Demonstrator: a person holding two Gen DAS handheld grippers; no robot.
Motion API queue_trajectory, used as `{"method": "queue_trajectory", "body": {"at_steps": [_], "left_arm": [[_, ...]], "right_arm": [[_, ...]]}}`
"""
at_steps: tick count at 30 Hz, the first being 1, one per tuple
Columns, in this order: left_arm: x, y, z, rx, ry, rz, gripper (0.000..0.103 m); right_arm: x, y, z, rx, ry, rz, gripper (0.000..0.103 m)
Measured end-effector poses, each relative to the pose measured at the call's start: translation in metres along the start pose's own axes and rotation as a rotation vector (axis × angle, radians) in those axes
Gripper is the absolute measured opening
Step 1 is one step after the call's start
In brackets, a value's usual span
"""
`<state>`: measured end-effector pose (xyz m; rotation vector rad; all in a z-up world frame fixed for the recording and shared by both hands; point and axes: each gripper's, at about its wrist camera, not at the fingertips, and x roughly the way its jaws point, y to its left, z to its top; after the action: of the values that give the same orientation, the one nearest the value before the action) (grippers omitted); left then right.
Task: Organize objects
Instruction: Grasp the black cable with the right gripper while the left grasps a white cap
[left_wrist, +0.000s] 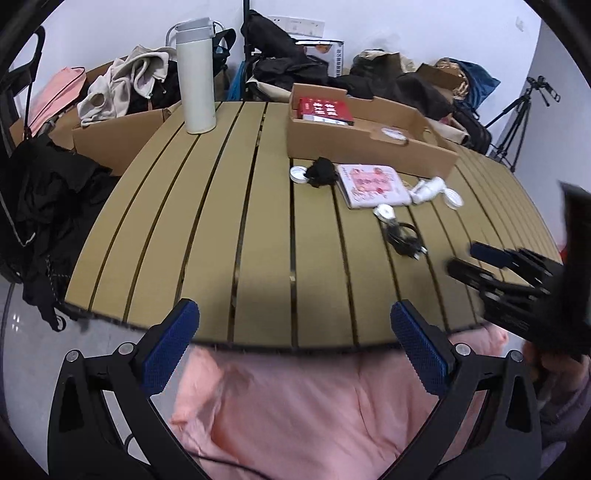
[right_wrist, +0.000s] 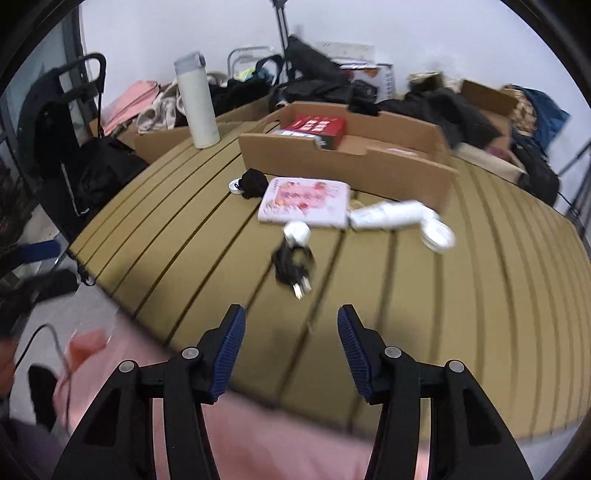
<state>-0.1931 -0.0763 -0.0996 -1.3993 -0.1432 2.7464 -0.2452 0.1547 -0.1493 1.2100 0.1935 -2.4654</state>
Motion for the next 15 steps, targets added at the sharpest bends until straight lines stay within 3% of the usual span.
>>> {"method": "queue_trajectory", "body": {"at_steps": [5,6,7,9,12,15], "left_arm": [[0.028,-0.003,0.023,0.001,0.000,0.016,0.103],[0.035,-0.007,0.028,0.002,-0.005,0.009,0.103],[0.041,-0.012,0.032,0.004,-0.005,0.004,0.101],[0.058,-0.029,0.041,0.019,0.000,-0.031,0.100],[0.088,-0.067,0.052,0.057,-0.016,-0.082,0.092],[0.123,-0.103,0.057,0.104,-0.013,-0.040,0.073]], "right_arm": [[0.069,0.006,0.024,-0.024,0.057,-0.035,0.056],[0.077,0.004,0.022,-0.015,0.068,-0.017,0.053],[0.080,0.000,0.019,0.000,0.070,0.003,0.037],[0.077,-0.011,0.012,0.024,0.059,0.024,0.032],[0.058,-0.037,0.004,0.077,0.037,-0.022,0.029],[0.026,-0.076,-0.011,0.179,0.015,-0.036,0.018]]}}
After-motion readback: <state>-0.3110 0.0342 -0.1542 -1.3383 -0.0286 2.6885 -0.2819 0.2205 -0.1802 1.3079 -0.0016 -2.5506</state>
